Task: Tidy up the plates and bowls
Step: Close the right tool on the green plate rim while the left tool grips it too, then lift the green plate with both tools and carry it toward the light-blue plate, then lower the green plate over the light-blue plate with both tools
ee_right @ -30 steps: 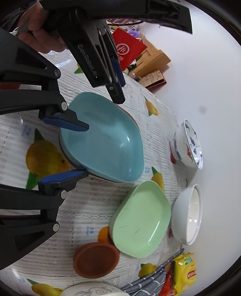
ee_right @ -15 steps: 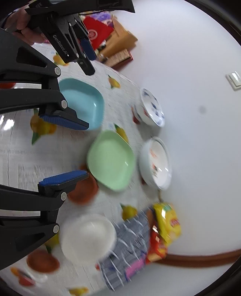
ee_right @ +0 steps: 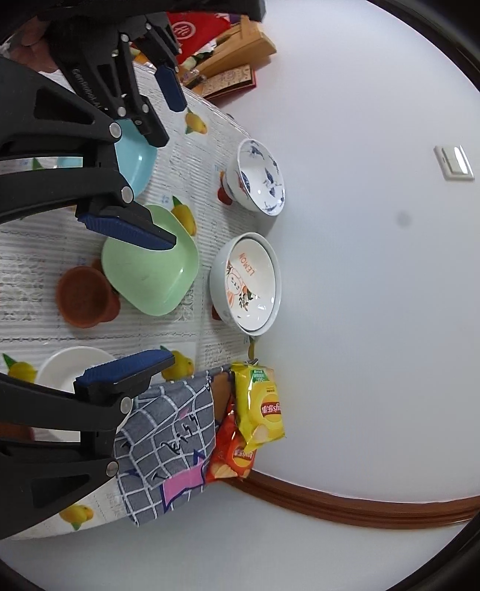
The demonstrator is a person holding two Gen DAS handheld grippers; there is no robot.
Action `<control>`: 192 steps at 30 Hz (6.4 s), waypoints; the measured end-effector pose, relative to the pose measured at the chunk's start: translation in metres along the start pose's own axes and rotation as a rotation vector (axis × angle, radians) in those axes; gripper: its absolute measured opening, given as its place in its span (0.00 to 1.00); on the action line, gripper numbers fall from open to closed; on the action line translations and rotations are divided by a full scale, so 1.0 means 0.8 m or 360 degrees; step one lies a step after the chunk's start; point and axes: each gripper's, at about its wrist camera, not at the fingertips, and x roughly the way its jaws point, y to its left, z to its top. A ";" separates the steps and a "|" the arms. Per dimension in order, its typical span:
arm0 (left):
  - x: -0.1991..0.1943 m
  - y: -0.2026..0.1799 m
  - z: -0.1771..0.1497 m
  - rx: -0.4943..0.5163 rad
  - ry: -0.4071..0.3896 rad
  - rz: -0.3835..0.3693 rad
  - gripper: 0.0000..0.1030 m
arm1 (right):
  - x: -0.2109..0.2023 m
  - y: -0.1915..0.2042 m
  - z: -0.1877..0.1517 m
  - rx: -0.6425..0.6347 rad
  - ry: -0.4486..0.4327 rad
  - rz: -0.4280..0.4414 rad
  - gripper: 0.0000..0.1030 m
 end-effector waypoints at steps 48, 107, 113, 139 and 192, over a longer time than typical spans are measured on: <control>0.199 0.010 -0.012 -0.0084 0.0430 -0.0066 0.48 | 0.212 -0.005 -0.062 0.0115 0.0387 -0.0069 0.40; 0.078 -0.029 -0.020 -0.0088 0.0175 -0.0079 0.11 | 0.106 -0.040 -0.061 0.0404 0.0229 0.0052 0.10; 0.034 -0.040 -0.031 -0.0108 0.0143 -0.0081 0.11 | 0.060 -0.048 -0.055 0.0405 0.0184 0.0135 0.10; -0.055 -0.169 -0.059 -0.0209 0.0186 -0.0113 0.11 | -0.053 -0.171 -0.085 0.0414 0.0194 0.0162 0.07; -0.038 0.030 -0.103 -0.0353 0.0188 -0.0142 0.11 | -0.008 0.018 -0.086 0.0310 0.0103 0.0282 0.07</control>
